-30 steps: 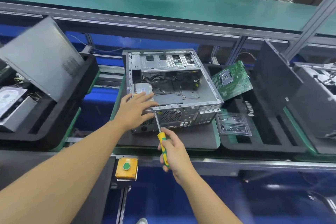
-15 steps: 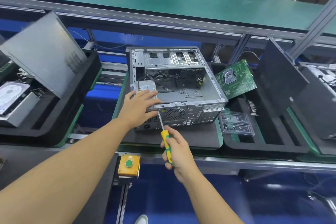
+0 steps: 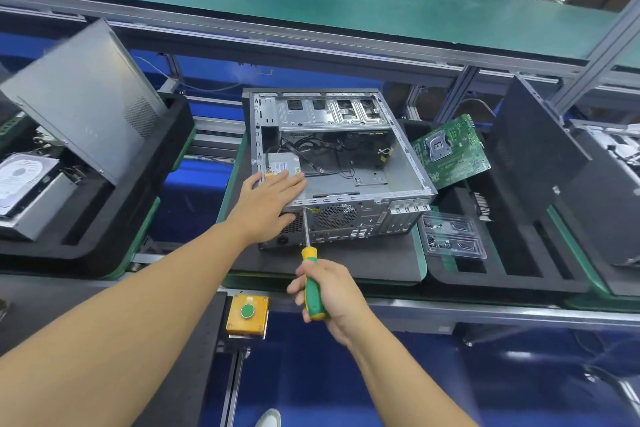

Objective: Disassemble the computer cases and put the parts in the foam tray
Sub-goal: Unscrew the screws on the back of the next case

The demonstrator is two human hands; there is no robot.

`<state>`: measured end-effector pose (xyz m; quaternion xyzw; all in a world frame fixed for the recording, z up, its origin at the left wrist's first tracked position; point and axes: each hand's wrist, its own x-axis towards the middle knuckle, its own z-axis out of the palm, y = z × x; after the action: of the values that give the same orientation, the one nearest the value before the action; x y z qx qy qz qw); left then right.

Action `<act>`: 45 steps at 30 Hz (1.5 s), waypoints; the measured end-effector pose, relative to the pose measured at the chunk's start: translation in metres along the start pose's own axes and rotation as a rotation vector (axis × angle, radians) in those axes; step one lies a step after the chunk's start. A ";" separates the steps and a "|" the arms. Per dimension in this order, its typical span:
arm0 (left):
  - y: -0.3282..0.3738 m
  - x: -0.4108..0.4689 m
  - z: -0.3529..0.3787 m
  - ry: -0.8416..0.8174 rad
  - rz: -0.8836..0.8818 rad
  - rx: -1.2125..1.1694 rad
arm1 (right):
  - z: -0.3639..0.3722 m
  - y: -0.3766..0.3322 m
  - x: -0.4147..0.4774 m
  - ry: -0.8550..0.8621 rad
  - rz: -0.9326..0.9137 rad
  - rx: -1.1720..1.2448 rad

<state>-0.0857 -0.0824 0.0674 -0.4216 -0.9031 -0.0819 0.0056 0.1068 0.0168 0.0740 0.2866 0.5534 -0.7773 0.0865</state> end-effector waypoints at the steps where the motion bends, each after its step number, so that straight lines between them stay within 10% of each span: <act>1: 0.000 0.001 0.000 -0.003 0.002 0.007 | 0.003 0.002 0.000 0.087 -0.048 -0.140; 5: -0.001 0.001 0.001 -0.016 0.004 0.006 | 0.006 0.009 -0.001 0.342 -0.206 -0.751; 12: -0.002 0.002 0.001 -0.030 0.010 -0.006 | -0.003 -0.018 -0.006 -0.058 0.262 0.053; 19: -0.003 0.002 0.002 -0.030 0.011 -0.014 | -0.006 0.001 -0.006 0.050 0.030 -0.210; 29: -0.003 0.003 0.001 -0.035 0.006 -0.010 | -0.015 -0.009 -0.009 -0.128 0.259 0.088; 35: -0.002 0.003 0.002 -0.024 0.002 -0.018 | -0.008 0.005 -0.009 0.128 -0.065 -0.409; 45: 0.000 0.002 -0.002 -0.045 -0.001 -0.009 | -0.021 -0.009 -0.002 -0.215 0.313 0.141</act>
<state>-0.0871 -0.0818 0.0695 -0.4228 -0.9028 -0.0767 -0.0165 0.1119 0.0390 0.0781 0.2899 0.4338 -0.8173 0.2446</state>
